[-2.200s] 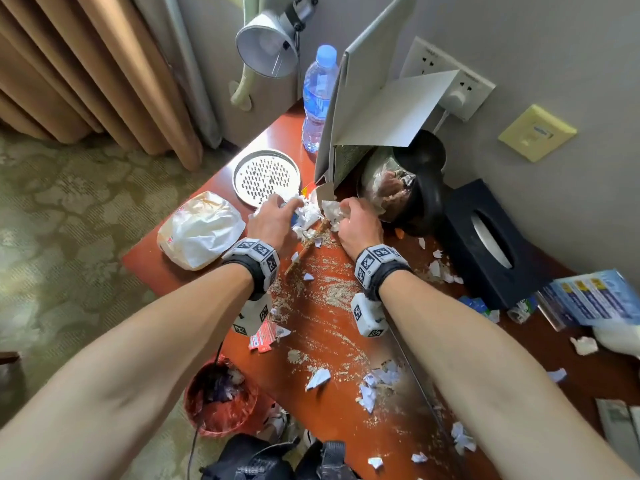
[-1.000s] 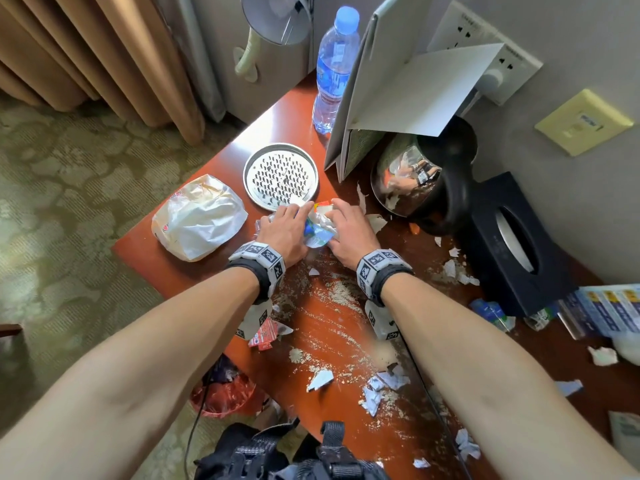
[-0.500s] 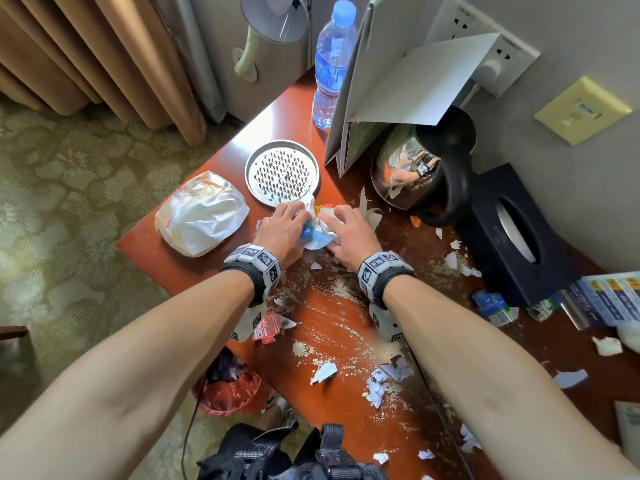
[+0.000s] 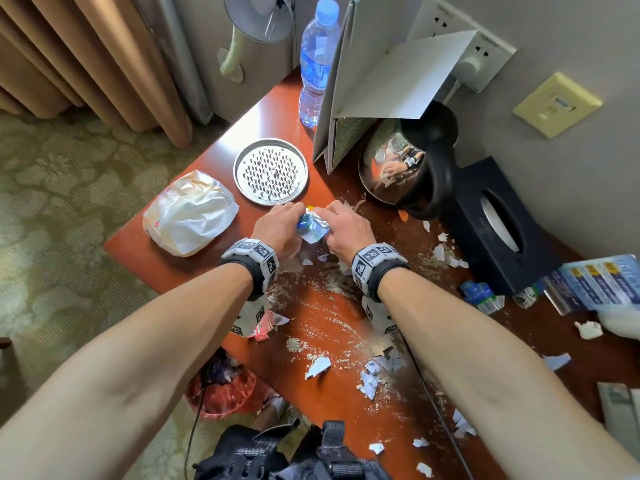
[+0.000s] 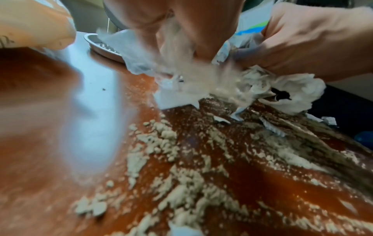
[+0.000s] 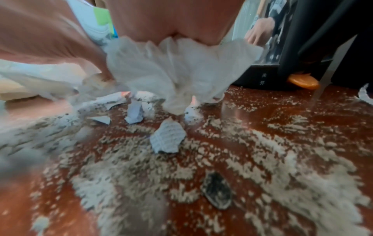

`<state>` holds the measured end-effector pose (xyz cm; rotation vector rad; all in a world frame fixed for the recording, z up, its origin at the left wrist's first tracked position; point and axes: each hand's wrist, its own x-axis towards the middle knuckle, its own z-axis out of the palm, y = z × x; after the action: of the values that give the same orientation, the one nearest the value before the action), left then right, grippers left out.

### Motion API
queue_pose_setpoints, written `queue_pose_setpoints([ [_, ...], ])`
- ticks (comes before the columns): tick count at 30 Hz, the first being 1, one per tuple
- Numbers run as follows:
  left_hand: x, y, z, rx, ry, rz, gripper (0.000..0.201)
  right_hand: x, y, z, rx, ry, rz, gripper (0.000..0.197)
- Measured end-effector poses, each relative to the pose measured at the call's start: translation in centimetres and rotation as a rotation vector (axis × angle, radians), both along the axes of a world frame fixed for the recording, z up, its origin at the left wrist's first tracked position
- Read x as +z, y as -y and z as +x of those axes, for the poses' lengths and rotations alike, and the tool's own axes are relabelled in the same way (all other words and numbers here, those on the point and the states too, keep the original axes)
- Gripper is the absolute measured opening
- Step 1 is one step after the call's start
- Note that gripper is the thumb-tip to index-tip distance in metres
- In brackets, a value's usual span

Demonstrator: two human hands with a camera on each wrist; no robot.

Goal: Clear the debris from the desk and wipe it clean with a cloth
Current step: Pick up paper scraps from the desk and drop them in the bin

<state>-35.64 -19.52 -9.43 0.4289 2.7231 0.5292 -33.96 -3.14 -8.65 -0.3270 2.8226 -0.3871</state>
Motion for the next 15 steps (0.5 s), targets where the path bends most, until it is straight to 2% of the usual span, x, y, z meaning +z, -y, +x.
queue_pose_setpoints([
  [3,0.5,-0.4,0.1,0.017,-0.037,0.012,0.019,0.6,-0.3,0.0,-0.001,-0.012,0.011,0.035],
  [6,1.4,-0.8,0.0,0.008,-0.017,0.007,0.022,1.2,-0.6,0.3,-0.028,0.000,0.010,0.028],
  [15,2.5,-2.1,0.3,-0.036,-0.044,0.061,0.023,2.5,-2.1,1.8,-0.172,0.088,-0.040,0.030],
])
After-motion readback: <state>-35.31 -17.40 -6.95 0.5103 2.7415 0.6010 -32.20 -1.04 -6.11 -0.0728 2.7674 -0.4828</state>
